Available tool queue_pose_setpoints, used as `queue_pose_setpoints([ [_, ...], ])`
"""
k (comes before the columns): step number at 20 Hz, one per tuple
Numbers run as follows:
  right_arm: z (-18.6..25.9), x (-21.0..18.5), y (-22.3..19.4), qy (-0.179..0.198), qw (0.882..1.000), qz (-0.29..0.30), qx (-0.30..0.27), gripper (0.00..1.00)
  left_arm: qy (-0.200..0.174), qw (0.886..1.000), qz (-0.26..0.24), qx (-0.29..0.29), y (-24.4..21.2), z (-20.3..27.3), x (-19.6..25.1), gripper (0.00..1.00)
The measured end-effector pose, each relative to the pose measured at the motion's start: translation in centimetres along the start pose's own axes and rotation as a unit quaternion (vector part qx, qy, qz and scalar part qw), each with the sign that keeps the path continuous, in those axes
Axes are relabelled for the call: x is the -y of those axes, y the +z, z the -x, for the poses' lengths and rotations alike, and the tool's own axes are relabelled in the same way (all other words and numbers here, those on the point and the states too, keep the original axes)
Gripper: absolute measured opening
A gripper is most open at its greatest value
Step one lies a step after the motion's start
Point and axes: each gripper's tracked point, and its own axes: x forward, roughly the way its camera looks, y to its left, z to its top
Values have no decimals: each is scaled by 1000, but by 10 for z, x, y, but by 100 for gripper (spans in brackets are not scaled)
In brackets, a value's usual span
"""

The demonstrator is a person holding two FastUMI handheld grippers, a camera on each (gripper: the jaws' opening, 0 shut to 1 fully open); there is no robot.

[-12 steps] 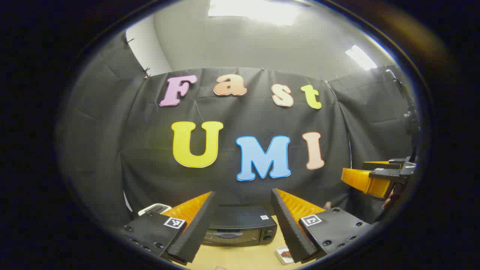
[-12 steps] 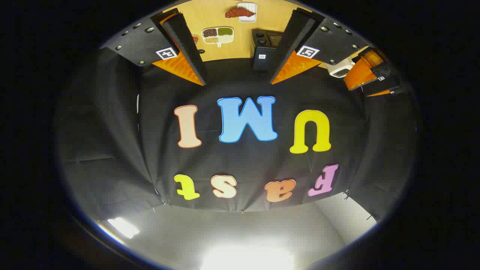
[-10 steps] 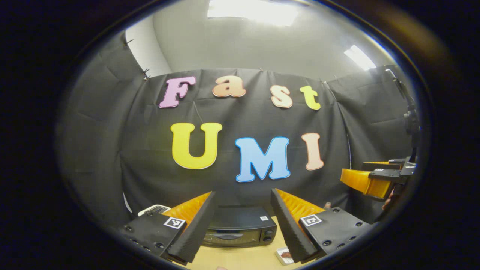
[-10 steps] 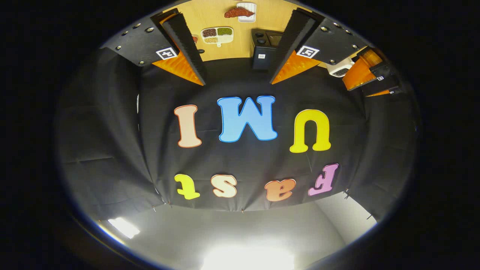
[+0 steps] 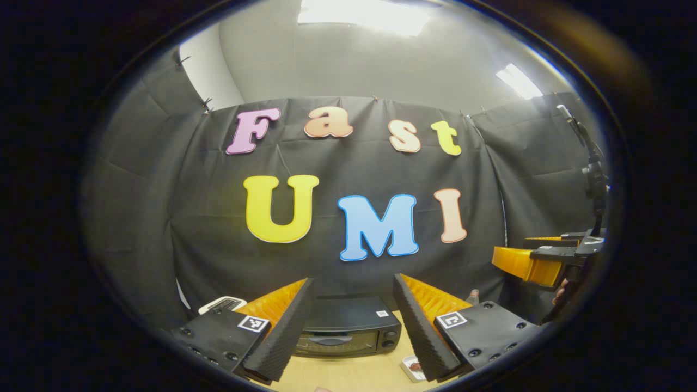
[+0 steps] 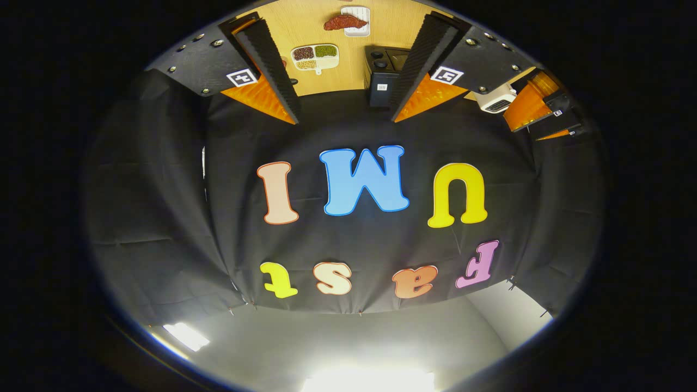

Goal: Open the electric oven with the left hand, put the food in, and close the electric oven.

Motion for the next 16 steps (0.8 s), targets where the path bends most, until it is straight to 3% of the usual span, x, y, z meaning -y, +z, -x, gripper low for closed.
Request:
queue_pose_setpoints([
  [9, -16, 1, 5, 2, 1000, -9, -5, 100, -2, 999, 13, -52, -54, -44, 1, 100],
  [12, -30, 5, -8, 11, 1000, -11, -19, 100, -3, 993, 35, -112, -109, -74, 1, 91],
  [15, -41, 10, -20, 18, 999, -13, -36, 100, 6, 986, 52, -158, -155, -101, -9, 91],
  [16, -45, 12, -24, 20, 999, -14, -40, 100, 13, 984, 51, -169, -167, -110, -14, 100],
])
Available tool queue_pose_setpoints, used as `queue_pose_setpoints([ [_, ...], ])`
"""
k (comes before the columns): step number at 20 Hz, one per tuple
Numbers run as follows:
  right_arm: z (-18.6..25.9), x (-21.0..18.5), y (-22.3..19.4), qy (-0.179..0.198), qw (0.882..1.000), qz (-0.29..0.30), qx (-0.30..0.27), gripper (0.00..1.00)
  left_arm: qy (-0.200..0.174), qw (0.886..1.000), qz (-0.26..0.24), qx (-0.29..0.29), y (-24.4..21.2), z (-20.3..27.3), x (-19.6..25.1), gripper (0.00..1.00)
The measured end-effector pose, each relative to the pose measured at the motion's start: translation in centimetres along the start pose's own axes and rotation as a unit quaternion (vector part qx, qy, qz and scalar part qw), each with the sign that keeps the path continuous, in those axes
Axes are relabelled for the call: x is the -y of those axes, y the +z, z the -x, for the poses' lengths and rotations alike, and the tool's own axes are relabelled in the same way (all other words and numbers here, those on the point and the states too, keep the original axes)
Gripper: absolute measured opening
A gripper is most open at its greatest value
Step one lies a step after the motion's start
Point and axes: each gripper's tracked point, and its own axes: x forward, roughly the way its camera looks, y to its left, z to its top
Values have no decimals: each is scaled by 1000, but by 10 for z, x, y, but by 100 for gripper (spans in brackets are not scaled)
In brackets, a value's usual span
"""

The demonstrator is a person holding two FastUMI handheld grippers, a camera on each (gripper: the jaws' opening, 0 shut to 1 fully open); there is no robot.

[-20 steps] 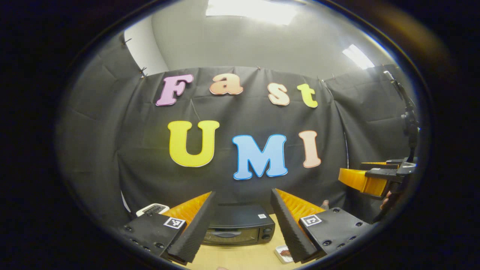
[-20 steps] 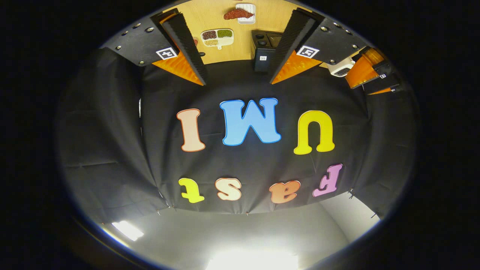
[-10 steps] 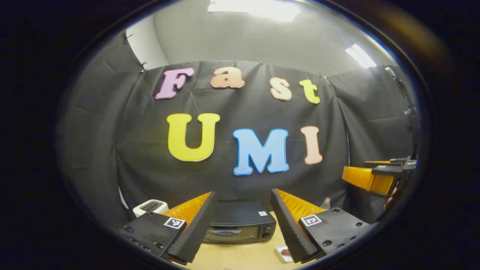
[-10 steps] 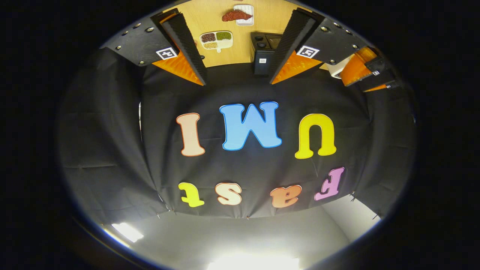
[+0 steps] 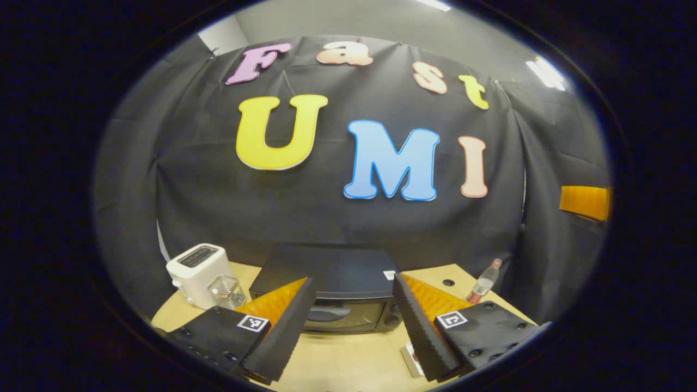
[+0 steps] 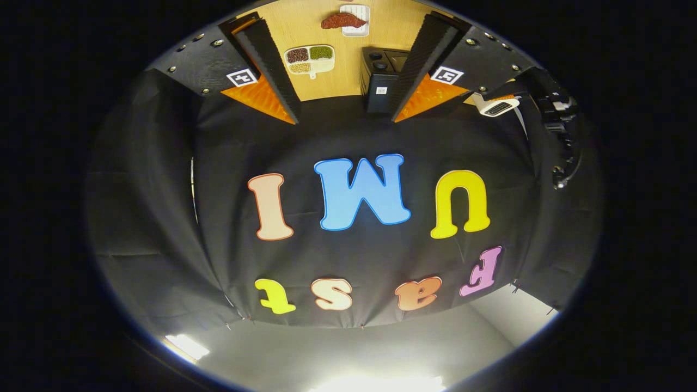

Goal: Open the electric oven with the left hand, put the food in, and close the electric oven.

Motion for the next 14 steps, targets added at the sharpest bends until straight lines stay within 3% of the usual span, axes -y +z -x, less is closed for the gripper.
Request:
queue_pose_setpoints([
  [1, -5, 1, -2, 1, 1000, 1, -4, 100, 4, 1000, -3, -12, -9, -12, -6, 92],
  [2, -9, 4, -6, 2, 1000, 3, -9, 100, 6, 1000, -8, -25, -19, -24, -12, 92],
  [3, -12, 6, -8, 1, 1000, 6, -14, 100, 9, 999, -13, -37, -29, -35, -17, 100],
  [10, -28, 33, -17, -17, 999, 15, -34, 100, 27, 995, -18, -92, -77, -101, -45, 96],
  [11, -30, 36, -17, -19, 999, 15, -36, 99, 25, 995, -24, -98, -82, -104, -47, 92],
  [14, -34, 35, -15, -21, 999, 12, -37, 100, 24, 993, -32, -114, -97, -114, -50, 100],
])
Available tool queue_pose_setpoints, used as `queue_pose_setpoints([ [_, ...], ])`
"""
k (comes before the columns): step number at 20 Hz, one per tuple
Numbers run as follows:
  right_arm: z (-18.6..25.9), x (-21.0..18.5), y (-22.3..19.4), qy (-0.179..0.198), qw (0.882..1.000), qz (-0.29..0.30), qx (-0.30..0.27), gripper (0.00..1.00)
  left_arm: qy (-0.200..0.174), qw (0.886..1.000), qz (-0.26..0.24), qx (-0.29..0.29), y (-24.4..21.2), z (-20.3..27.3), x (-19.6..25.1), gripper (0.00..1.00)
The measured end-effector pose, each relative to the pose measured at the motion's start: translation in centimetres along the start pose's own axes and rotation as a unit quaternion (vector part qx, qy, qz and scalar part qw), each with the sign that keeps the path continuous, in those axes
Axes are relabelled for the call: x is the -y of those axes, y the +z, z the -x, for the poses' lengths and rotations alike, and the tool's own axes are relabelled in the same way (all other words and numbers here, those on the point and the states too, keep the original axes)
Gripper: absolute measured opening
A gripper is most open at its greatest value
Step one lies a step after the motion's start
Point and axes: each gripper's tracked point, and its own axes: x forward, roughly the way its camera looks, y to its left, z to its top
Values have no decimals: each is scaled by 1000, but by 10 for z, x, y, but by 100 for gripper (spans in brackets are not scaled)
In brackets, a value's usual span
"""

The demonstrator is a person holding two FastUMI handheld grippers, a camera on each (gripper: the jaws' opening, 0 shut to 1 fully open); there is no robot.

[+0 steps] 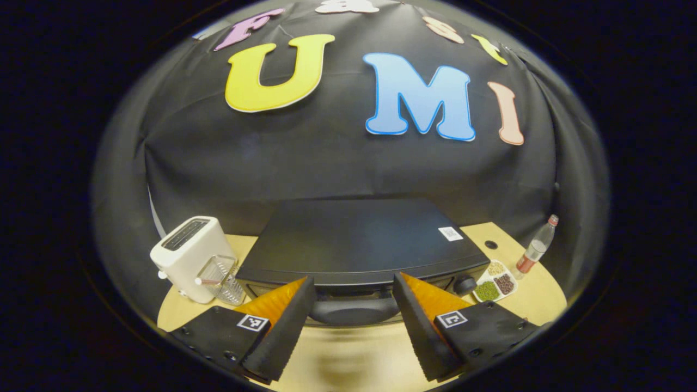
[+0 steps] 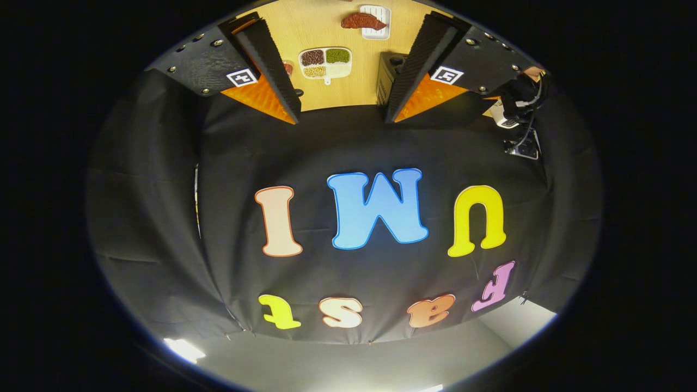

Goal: Open the electric oven with the left hand, put the food in, and close the electric oven.

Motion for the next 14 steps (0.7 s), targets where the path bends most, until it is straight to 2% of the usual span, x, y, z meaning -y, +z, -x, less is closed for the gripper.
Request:
queue_pose_setpoints([
  [2, -4, -5, -2, 4, 1000, 2, -3, 100, -1, 1000, 3, -8, -5, -7, 0, 92],
  [3, -4, -7, -4, 6, 1000, 4, -5, 100, -2, 1000, 1, -13, -9, -9, 0, 92],
  [4, -5, -10, -5, 9, 1000, 6, -7, 100, -2, 1000, -3, -19, -13, -12, 0, 96],
  [9, -2, -19, -6, 19, 1000, 16, -11, 100, 3, 1000, -5, -17, -18, -15, 0, 96],
  [10, -1, -19, -7, 19, 1000, 16, -11, 100, 5, 1000, -5, -17, -19, -12, 1, 100],
  [12, 2, -20, -6, 19, 1000, 13, -10, 100, 6, 1000, -9, -16, -26, -4, 0, 100],
  [14, 5, -20, -6, 20, 1000, 13, -10, 100, 5, 1000, -8, -20, -35, 7, 1, 92],
])
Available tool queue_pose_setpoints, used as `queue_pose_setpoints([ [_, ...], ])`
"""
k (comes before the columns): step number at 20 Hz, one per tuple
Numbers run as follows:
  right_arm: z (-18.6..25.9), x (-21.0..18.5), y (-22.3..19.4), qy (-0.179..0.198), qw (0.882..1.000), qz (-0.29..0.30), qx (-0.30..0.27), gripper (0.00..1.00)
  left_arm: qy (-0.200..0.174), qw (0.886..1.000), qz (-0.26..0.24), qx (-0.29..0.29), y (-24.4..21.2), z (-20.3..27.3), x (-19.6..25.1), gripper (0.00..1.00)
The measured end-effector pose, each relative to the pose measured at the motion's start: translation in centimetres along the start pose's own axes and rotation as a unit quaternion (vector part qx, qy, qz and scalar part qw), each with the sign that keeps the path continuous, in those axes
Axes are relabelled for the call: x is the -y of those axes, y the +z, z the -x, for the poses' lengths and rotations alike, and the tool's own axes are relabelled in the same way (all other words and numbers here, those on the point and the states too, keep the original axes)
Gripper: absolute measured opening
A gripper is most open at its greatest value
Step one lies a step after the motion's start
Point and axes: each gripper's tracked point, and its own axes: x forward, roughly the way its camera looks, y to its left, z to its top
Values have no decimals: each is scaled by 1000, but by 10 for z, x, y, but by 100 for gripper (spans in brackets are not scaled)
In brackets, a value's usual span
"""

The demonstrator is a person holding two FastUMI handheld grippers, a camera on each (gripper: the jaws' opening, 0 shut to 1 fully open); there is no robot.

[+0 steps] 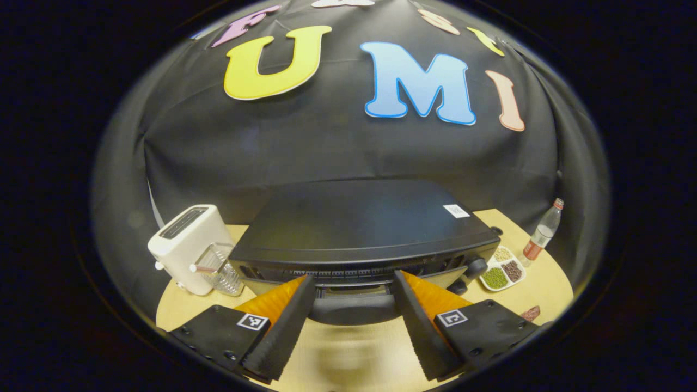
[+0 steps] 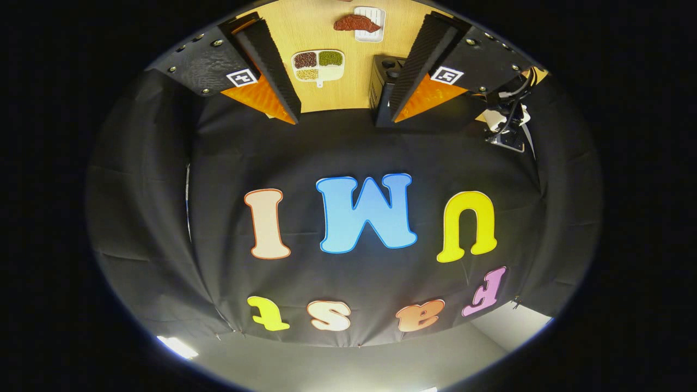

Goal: Open the electric oven with the left hand, put the food in, and close the electric oven.

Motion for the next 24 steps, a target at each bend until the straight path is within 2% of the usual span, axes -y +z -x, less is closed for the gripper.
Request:
queue_pose_setpoints([
  [2, 1, -1, -2, 1, 1000, -2, -2, 100, -2, 1000, 0, -10, -11, 8, 0, 100],
  [3, 1, -2, -2, 3, 1000, -4, -4, 100, -3, 1000, 1, -10, -14, 10, 0, 96],
  [5, 3, -5, -2, 7, 1000, -6, -4, 100, -2, 1000, 3, -15, -21, 16, 2, 96],
  [6, 4, -7, -2, 10, 1000, -4, -3, 100, -2, 1000, 4, -17, -25, 19, 2, 100],
  [8, 7, -9, -3, 12, 1000, 3, -3, 100, -2, 1000, 7, -21, -32, 23, 2, 96],
  [10, 8, -11, -4, 15, 1000, 4, -5, 100, -2, 1000, 7, -23, -39, 26, 2, 100],
  [11, 9, -11, -4, 15, 1000, 4, -6, 100, -2, 1000, 7, -24, -41, 28, 3, 96],
  [15, 10, -14, -9, 19, 1000, 5, -12, 100, -3, 1000, 7, -28, -51, 32, 4, 97],
  [16, 12, -15, -10, 21, 1000, 4, -13, 100, -3, 1000, 7, -29, -53, 32, 4, 100],
  [20, 12, -16, -16, 24, 1000, 3, -20, 100, -3, 999, 0, -38, -73, 40, 5, 100],
  [21, 12, -15, -18, 24, 999, 3, -23, 100, -3, 999, -1, -40, -78, 43, 5, 96],
  [22, 11, -15, -21, 24, 999, 2, -26, 100, -2, 999, -2, -44, -83, 45, 6, 100],
  [24, 11, -13, -27, 22, 999, -1, -33, 100, -2, 999, -5, -54, -95, 45, 7, 96],
])
